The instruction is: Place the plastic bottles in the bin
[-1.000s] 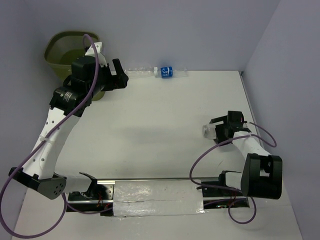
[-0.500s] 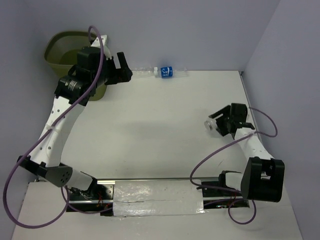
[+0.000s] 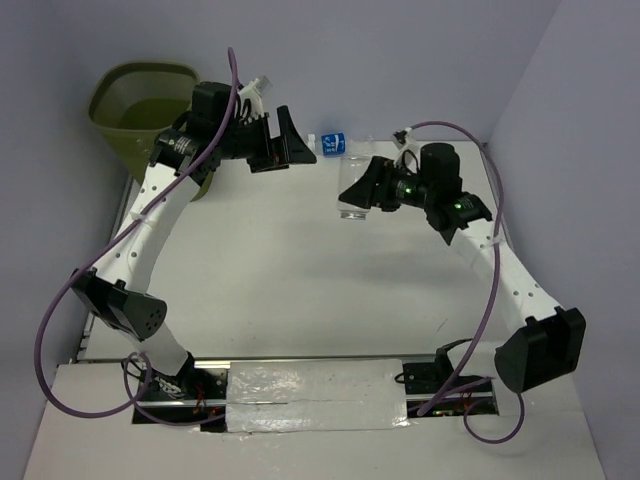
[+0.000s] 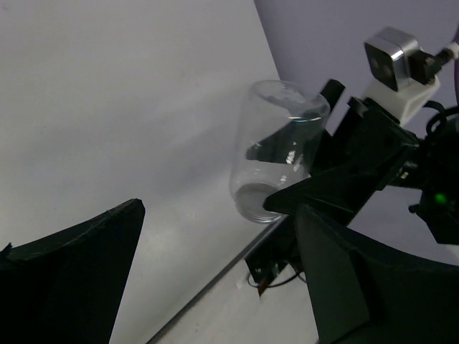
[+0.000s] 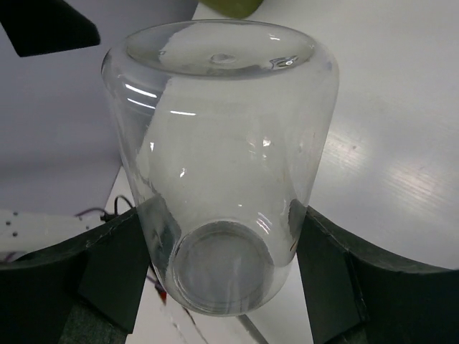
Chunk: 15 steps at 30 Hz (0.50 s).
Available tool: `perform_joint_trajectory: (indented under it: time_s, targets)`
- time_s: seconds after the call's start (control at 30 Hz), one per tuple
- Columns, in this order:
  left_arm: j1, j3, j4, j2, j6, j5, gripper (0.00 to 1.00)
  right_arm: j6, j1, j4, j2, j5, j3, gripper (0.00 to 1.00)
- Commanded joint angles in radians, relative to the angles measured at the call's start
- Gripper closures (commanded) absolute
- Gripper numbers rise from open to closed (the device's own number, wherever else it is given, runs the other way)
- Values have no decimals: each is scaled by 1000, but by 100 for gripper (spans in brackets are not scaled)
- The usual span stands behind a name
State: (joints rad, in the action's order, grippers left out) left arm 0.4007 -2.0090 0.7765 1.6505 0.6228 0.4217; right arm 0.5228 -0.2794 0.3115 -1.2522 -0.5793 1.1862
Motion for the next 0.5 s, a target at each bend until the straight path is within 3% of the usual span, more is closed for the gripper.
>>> perform_joint_trajectory:
  time_s: [0.0, 0.47]
  targets:
    - [4, 41, -98, -34, 75, 198, 1, -79, -44, 14, -59, -103, 64, 36]
    - [15, 118, -95, -18, 77, 253, 1, -116, -122, 58, -113, -126, 191, 37]
